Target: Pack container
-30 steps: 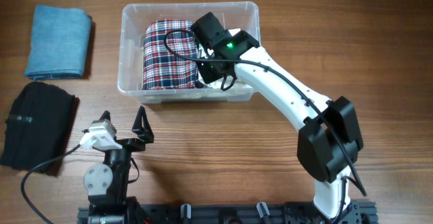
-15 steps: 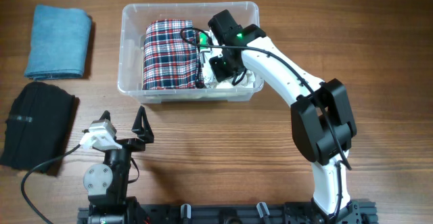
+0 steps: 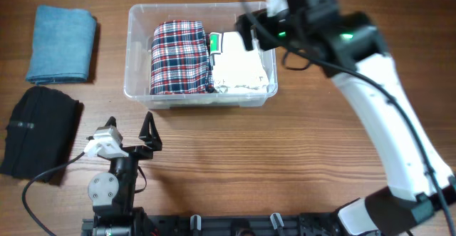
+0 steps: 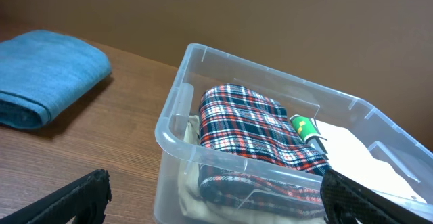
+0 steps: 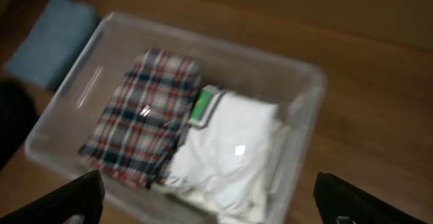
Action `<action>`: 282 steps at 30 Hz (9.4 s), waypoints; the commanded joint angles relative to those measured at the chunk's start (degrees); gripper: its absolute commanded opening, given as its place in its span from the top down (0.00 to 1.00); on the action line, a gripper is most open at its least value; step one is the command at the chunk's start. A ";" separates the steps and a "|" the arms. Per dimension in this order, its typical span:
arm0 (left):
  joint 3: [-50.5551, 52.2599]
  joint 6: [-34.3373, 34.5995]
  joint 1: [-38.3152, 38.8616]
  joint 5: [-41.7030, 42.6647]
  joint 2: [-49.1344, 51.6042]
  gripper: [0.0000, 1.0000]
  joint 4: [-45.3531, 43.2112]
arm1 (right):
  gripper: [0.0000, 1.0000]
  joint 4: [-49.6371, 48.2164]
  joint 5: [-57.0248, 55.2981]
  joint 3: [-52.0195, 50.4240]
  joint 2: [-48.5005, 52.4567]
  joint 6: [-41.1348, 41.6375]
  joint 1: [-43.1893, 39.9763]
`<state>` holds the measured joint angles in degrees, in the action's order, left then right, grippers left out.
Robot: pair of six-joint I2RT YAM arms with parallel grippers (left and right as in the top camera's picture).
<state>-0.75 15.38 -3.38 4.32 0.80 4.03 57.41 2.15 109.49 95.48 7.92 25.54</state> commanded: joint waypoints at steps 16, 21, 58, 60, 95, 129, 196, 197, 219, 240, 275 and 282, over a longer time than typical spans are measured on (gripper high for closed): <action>0.44 0.15 0.28 -0.28 -0.42 0.00 0.00 | 0.00 3.65 -7.74 -0.11 0.20 20.96 -36.68; 0.44 9.29 0.28 3.17 -0.42 0.00 -0.39 | 0.00 3.65 -7.74 -0.11 0.20 20.96 -36.65; -65.94 -16.50 -7.26 -37.83 78.29 0.00 62.36 | 0.00 3.65 -7.74 -0.11 0.20 20.96 -36.65; -65.94 -16.48 -11.13 -37.27 78.29 0.00 61.53 | 0.00 3.65 -7.74 -0.11 0.20 20.98 -36.65; -50.93 -51.01 -19.30 -51.56 105.88 0.00 18.18 | 0.00 3.65 -7.74 -0.11 0.20 20.96 -36.65; -49.94 -52.15 -15.34 -51.28 103.95 0.96 -2.38 | 0.00 3.65 -7.74 -0.11 0.20 20.96 -36.65; -80.70 -9.07 0.26 61.70 96.52 0.96 19.37 | 0.00 3.65 -7.74 -0.11 0.20 20.96 -36.65; -80.70 -11.17 -0.63 60.89 96.52 0.96 21.97 | 0.00 3.65 -7.74 -0.11 0.20 20.96 -36.65; -80.76 -22.47 -4.44 6.12 101.29 0.37 32.35 | 0.00 3.65 -7.74 -0.11 0.20 20.96 -36.65; -83.14 -22.03 11.30 -1.46 95.32 0.90 54.42 | 0.00 3.65 -7.74 -0.11 0.20 20.96 -36.65; -87.76 -18.16 9.29 -17.22 103.54 0.96 29.64 | 0.00 3.65 -7.74 -0.11 0.20 20.96 -36.65; -87.76 -18.12 7.65 -12.90 114.20 0.96 28.04 | 0.00 3.65 -7.74 -0.11 0.20 20.94 -36.65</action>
<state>-87.90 -2.70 4.73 -11.66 108.68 31.86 61.28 -4.99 109.54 95.48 28.34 -10.98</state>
